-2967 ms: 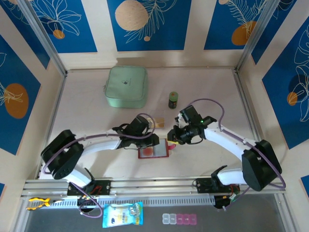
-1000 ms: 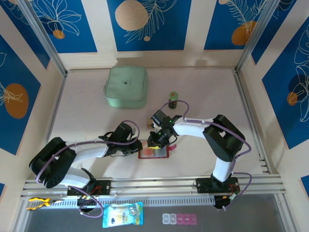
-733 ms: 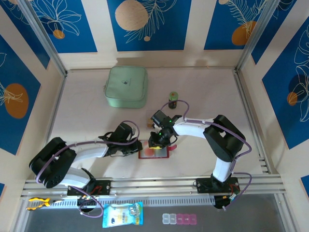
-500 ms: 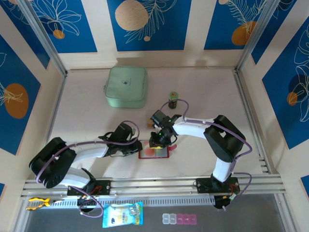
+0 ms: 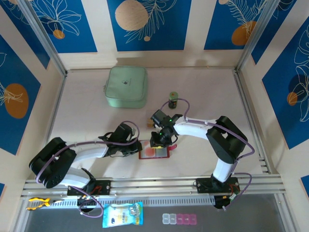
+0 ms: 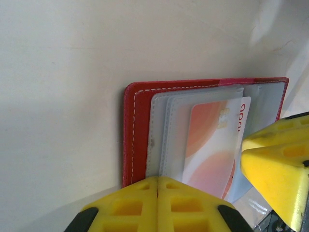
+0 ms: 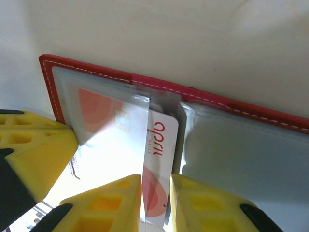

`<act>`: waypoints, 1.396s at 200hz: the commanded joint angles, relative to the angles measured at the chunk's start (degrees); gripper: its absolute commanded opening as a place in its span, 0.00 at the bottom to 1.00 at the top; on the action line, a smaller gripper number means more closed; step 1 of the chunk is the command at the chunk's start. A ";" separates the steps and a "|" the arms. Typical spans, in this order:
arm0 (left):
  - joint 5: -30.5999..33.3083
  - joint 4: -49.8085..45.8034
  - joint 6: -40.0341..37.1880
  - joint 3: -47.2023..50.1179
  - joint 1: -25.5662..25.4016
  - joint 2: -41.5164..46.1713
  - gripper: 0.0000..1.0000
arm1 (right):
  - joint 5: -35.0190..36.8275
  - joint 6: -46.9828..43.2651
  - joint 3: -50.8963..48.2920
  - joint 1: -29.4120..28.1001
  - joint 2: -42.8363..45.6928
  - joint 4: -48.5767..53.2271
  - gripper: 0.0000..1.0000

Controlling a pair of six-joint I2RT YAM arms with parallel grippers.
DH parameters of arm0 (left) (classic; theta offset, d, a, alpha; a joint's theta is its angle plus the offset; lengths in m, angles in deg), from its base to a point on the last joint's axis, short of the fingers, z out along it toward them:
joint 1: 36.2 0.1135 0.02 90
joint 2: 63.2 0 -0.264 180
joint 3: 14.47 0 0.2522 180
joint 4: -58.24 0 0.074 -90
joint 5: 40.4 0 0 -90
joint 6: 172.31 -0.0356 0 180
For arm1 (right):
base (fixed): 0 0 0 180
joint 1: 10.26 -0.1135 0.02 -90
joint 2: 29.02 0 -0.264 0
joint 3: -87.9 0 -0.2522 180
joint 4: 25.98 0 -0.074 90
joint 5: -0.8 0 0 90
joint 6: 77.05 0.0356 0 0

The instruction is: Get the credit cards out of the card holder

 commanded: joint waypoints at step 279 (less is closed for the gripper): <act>-3.78 -1.58 -1.39 -1.70 0.46 -4.92 0.04 | -7.06 2.44 -3.42 0.03 -3.28 -6.64 0.24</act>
